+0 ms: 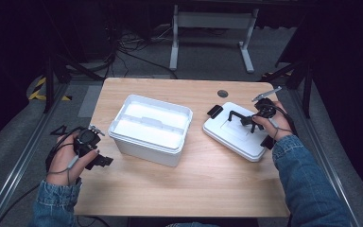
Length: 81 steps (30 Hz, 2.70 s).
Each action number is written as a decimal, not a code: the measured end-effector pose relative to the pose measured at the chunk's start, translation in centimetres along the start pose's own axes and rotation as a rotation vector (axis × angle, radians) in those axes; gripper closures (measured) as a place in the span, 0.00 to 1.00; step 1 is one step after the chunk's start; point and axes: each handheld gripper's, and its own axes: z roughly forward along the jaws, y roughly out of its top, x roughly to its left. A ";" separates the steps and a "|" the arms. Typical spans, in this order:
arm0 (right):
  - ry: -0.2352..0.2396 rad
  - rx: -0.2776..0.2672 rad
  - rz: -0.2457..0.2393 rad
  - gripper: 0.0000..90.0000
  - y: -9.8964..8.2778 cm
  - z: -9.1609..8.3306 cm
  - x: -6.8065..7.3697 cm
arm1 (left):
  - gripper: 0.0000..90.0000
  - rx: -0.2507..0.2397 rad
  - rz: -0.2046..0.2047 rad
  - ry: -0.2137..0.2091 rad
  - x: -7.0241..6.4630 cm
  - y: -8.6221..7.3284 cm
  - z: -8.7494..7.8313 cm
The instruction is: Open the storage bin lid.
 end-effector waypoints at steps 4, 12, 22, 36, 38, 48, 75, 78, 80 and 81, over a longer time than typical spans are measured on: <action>0.005 -0.004 0.006 0.93 -0.4 0.4 -0.2 | 0.20 0.001 0.004 0.004 0.0 0.0 0.0; 0.032 0.016 0.039 0.92 -0.9 1.0 -0.4 | 0.20 0.002 -0.002 -0.003 0.0 0.0 0.0; 0.045 0.035 0.079 0.92 -1.7 1.7 -0.9 | 0.20 0.003 0.002 0.000 0.0 0.0 0.0; -0.005 0.007 0.086 0.62 -2.0 1.7 -1.4 | 0.20 0.014 -0.002 -0.002 -0.1 -0.2 0.1; -0.026 -0.009 0.085 0.57 -2.0 1.4 -1.5 | 0.20 0.011 0.005 0.001 -0.1 -0.2 0.1; -0.040 -0.067 0.066 0.50 -1.3 -0.7 -0.3 | 0.20 0.019 0.005 0.012 -0.5 -0.8 -0.1; 0.048 -0.195 -0.053 0.47 -3.2 -6.0 9.4 | 0.20 0.009 -0.023 0.006 -1.3 -2.3 -0.7; 0.060 -0.203 -0.056 0.47 -3.5 -6.2 10.2 | 0.20 0.006 -0.019 0.010 -1.2 -2.2 -0.7; 0.065 -0.206 -0.062 0.47 -3.7 -6.3 10.8 | 0.20 0.008 -0.017 0.006 -1.2 -2.2 -0.7; 0.069 -0.206 -0.065 0.47 -3.8 -6.2 11.1 | 0.20 0.007 -0.012 0.010 -1.2 -2.1 -0.7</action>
